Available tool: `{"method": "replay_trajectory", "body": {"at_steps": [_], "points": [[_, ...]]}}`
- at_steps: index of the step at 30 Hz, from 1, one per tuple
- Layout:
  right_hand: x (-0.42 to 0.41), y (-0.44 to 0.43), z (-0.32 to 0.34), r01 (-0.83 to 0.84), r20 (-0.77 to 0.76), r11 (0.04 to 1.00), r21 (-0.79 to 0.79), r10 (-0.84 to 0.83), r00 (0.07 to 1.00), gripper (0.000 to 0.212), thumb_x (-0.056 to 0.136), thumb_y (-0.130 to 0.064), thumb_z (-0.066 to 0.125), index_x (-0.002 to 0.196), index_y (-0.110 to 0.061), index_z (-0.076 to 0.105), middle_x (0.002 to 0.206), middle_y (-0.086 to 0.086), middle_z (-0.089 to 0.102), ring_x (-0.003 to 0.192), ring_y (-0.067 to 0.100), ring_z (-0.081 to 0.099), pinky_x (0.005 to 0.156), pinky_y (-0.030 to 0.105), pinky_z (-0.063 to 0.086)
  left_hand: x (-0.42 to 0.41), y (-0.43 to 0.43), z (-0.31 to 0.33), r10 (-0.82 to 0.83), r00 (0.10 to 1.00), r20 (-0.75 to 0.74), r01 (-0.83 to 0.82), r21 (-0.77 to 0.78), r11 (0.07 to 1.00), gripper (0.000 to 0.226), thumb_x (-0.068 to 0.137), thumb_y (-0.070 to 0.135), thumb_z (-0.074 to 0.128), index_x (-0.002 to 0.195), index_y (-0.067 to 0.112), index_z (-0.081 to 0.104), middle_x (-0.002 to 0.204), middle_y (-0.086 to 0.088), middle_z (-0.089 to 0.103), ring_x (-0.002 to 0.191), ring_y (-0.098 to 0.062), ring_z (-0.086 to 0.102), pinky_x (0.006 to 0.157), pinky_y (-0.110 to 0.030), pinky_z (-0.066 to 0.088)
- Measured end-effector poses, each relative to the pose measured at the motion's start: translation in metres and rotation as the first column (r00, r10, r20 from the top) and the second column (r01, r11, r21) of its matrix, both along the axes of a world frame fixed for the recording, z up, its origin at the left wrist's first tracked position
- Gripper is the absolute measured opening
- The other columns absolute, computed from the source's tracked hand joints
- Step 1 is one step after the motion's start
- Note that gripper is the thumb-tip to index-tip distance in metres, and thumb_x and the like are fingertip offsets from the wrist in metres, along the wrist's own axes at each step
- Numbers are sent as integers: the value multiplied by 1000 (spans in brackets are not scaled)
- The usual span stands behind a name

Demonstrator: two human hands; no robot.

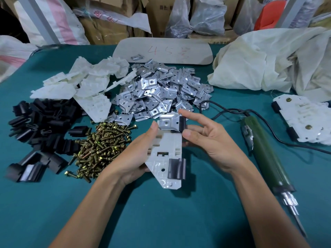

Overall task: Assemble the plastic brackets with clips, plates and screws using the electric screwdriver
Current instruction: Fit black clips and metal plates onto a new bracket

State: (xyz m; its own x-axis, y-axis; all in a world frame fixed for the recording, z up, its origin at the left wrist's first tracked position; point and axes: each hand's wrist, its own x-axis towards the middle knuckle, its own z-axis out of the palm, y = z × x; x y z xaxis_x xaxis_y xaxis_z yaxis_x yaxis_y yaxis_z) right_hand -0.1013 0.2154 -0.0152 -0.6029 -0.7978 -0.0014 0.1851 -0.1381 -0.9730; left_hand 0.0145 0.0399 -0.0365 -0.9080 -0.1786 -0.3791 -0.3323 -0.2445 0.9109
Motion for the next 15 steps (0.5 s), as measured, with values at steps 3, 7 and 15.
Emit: {"method": "replay_trajectory", "body": {"at_steps": [3, 7, 15], "points": [[0, -1, -1, 11, 6, 1000, -7, -11, 1000, 47, 88, -12, 66, 135, -19, 59, 111, 14, 77, 96, 19, 70, 83, 29, 59, 0, 0, 0, -17, 1000, -8, 17, 19, 1000, 78, 68, 89, 58, 118, 31, 72, 123, -9, 72, 117, -38, 65, 105, -65, 43], [1, -3, -2, 18, 30, 1000, -16, -18, 999, 43, 91, -12, 66, 133, -18, 61, 111, 13, 77, 94, 18, 73, 81, 27, 58, 1, 1, 3, -45, 998, -36, 46, 30, 998, 69, 71, 86, 58, 115, 35, 74, 119, -9, 73, 114, -43, 64, 104, -70, 37], [1, -4, -3, 77, 8, 997, 17, -77, 997, 43, 91, -19, 67, 133, -19, 58, 109, 15, 78, 89, 22, 73, 87, 32, 59, 0, 4, 3, -16, 999, -32, 17, 31, 999, 62, 77, 82, 57, 115, 36, 74, 118, -9, 74, 116, -44, 63, 103, -68, 39]]}}
